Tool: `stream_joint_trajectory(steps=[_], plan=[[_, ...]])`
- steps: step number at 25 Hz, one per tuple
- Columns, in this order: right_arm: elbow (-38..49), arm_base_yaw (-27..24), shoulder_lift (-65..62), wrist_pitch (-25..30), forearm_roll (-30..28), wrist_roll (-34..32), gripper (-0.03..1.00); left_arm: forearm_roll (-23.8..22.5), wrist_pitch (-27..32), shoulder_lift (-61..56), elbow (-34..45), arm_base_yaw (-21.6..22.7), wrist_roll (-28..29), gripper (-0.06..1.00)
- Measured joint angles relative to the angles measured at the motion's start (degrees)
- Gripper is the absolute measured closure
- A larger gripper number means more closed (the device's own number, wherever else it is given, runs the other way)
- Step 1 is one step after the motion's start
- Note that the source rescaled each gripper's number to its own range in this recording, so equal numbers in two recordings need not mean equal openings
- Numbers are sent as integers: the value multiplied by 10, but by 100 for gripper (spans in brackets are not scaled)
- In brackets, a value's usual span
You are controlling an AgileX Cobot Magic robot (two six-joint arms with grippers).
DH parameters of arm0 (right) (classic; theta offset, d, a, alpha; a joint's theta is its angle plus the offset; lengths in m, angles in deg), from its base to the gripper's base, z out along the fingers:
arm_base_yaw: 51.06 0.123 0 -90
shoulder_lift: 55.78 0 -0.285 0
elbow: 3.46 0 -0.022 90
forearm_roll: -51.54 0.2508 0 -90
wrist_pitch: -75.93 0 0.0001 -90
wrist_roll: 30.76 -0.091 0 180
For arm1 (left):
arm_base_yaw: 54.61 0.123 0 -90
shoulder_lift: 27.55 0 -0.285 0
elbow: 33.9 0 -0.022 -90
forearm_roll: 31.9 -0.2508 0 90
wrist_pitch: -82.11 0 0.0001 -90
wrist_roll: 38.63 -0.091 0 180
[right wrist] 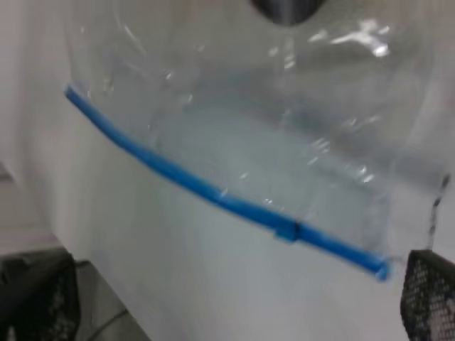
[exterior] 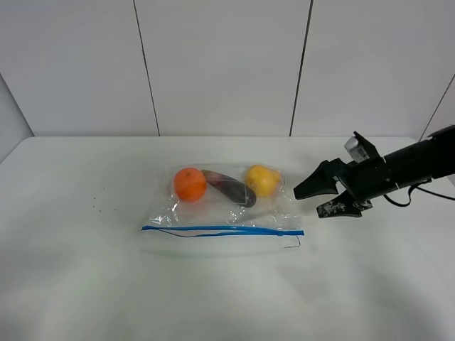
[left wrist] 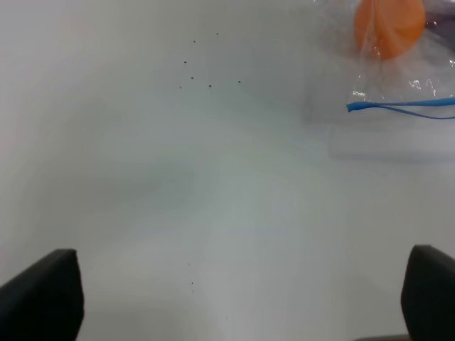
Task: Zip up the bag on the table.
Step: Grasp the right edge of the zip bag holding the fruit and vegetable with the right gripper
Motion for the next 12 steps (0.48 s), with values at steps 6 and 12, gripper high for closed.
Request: stream_joint_trajectory(steps=[6, 12], plan=[[-46, -18, 101, 40, 15, 47, -3, 0, 0, 0, 0, 0, 0, -6], [-79, -17, 152, 61, 41, 52, -3, 0, 0, 0, 0, 0, 0, -6]])
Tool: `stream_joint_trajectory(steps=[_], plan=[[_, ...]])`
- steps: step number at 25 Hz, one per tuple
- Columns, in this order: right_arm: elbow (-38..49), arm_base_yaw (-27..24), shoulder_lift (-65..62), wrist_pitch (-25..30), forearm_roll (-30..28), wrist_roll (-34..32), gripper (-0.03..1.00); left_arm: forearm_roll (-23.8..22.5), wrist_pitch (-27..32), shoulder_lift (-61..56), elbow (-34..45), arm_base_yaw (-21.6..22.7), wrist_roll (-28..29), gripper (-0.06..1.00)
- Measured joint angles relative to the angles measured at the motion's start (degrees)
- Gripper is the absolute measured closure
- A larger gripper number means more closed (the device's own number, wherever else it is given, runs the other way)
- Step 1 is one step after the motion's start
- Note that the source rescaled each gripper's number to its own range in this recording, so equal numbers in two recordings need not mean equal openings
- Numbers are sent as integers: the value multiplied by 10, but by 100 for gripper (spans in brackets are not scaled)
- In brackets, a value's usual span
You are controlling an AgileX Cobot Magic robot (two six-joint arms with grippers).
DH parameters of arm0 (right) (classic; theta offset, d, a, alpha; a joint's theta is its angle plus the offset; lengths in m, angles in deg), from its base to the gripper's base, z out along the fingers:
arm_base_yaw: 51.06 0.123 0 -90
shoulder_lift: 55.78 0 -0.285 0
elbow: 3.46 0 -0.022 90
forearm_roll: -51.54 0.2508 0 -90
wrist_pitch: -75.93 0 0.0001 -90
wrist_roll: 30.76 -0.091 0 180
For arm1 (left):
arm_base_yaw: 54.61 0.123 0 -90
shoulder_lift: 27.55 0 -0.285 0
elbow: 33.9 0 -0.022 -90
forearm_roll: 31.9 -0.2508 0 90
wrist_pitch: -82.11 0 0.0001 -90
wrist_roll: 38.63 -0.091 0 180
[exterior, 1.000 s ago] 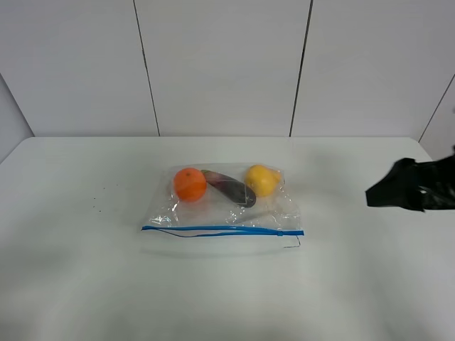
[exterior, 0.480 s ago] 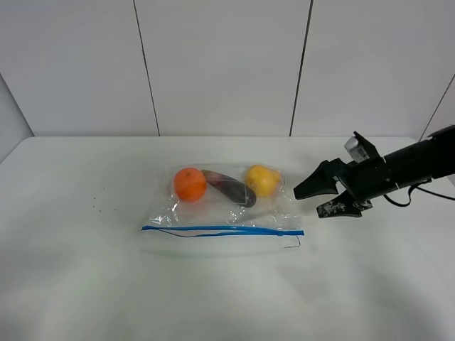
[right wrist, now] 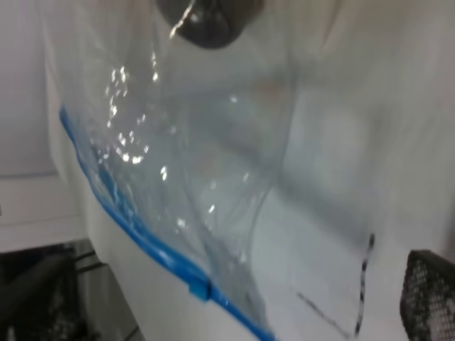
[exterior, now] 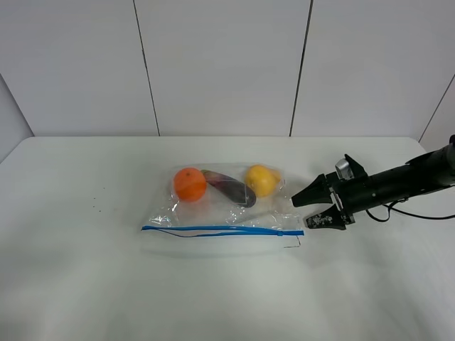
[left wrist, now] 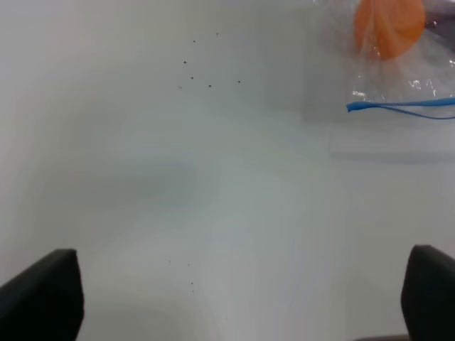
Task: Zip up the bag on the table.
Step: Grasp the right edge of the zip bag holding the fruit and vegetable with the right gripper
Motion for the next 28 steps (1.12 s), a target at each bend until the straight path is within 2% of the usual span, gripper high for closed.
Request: stream_joint_trajectory(steps=[10, 17, 21, 28], plan=[[-2, 5, 5, 7, 17, -1, -3, 0, 0, 0, 0, 0, 0, -6], [-2, 64, 5, 10, 29, -3, -3, 0, 0, 0, 0, 0, 0, -6], [-2, 69, 5, 10, 32, -10, 5, 0, 0, 0, 0, 0, 0, -6], [-2, 69, 5, 10, 32, -20, 28, 0, 0, 0, 0, 0, 0, -6]])
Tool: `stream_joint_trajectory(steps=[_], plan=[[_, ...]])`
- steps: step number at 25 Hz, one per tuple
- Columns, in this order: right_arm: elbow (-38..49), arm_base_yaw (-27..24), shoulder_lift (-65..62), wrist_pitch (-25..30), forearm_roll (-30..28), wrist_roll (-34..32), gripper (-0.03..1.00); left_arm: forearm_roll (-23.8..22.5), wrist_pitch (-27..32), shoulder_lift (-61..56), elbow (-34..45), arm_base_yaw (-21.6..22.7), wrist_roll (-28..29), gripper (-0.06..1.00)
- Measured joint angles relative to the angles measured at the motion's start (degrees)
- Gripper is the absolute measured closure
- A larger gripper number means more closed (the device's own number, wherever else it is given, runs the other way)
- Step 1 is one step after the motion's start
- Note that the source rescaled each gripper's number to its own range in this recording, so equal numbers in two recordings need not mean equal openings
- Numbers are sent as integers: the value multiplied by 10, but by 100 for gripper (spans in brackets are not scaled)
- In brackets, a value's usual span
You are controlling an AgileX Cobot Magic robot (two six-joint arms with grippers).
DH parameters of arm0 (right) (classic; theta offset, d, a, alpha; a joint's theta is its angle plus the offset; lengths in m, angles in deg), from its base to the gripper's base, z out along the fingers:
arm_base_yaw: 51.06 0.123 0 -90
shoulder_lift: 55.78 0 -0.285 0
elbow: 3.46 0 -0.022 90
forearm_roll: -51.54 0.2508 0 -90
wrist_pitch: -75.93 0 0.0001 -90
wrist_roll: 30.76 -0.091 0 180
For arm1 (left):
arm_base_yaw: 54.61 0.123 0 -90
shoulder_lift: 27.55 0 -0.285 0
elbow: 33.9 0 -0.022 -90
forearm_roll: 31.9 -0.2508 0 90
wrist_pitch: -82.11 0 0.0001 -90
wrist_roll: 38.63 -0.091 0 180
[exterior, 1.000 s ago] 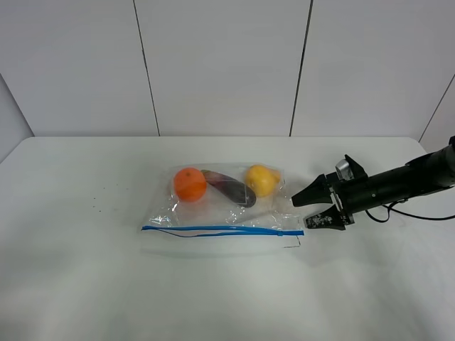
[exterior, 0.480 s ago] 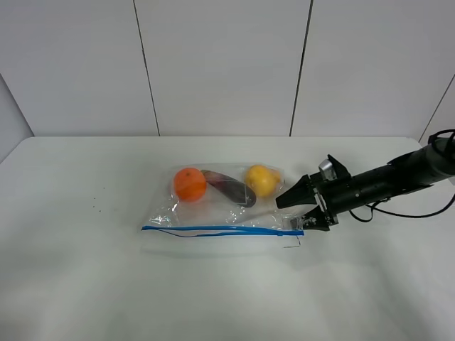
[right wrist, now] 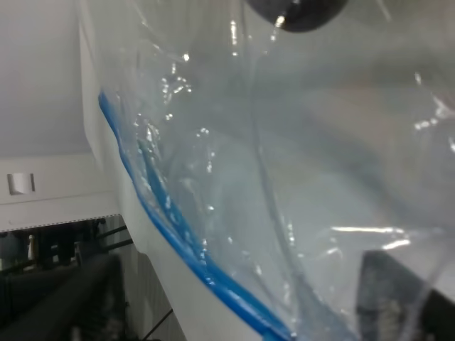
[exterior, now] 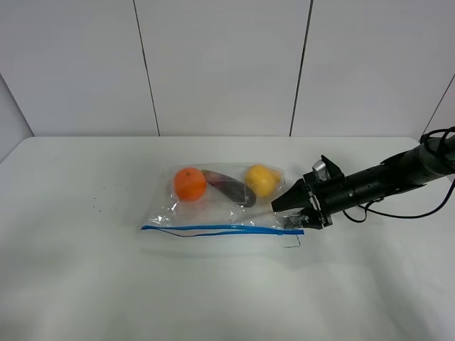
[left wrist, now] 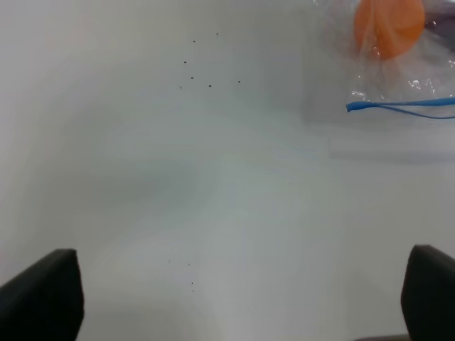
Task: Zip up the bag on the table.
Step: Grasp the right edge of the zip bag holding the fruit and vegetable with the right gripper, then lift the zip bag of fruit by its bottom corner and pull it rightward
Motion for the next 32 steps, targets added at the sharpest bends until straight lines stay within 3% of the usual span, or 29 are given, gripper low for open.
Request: stream_joint_trajectory(steps=[5, 11, 15, 32], plan=[[0, 0, 0, 0, 0, -10, 54, 0, 0, 0, 0, 0, 0, -6], [0, 0, 0, 0, -1, -11, 75, 0, 0, 0, 0, 0, 0, -6], [0, 0, 0, 0, -1, -10, 95, 0, 0, 0, 0, 0, 0, -6], [0, 1, 0, 0, 7, -38, 97, 0, 0, 0, 0, 0, 0, -6]])
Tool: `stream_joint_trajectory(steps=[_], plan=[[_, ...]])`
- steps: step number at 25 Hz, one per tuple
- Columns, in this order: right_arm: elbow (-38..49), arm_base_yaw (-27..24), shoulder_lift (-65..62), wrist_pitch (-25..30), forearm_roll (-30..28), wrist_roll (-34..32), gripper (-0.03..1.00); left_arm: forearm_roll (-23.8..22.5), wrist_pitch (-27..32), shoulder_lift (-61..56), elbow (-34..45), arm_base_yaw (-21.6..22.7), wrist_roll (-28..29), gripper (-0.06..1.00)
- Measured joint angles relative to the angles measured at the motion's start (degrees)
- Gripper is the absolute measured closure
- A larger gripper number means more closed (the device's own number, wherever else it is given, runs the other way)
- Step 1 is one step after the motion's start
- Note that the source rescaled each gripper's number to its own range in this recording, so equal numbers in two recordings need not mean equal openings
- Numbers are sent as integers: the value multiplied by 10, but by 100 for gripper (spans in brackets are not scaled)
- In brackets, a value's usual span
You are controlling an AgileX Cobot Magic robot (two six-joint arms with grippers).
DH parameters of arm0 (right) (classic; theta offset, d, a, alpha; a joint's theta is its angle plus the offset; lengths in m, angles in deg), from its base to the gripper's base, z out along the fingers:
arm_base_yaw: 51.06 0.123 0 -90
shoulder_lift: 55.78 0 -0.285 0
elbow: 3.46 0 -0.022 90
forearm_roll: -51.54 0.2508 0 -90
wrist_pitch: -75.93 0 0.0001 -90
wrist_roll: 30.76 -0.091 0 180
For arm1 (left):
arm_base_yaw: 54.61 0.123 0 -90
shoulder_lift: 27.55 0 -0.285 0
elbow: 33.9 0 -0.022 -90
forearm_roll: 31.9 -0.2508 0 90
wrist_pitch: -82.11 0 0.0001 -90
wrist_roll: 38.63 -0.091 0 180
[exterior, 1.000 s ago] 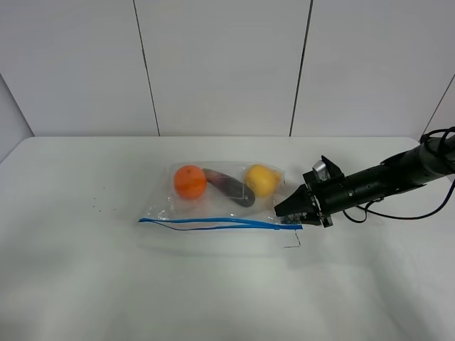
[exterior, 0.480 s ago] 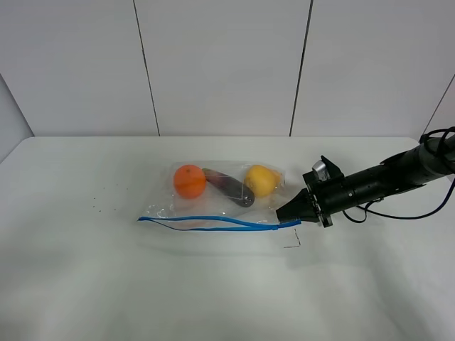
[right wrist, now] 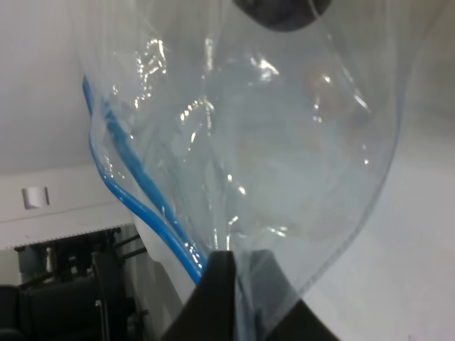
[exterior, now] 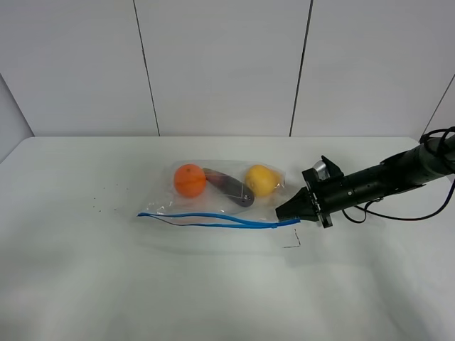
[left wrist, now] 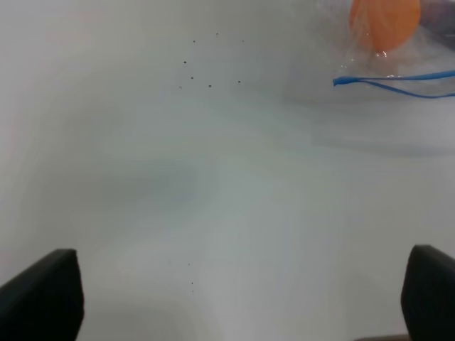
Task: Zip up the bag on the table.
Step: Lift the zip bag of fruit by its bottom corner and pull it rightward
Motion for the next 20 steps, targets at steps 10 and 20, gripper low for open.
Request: stream_joint_trajectory(steps=[10, 20], plan=[[1, 0, -78, -1, -1, -44, 97, 0, 0, 0, 0, 0, 0, -6], [1, 0, -101, -1, -10, -55, 97, 0, 0, 0, 0, 0, 0, -6]])
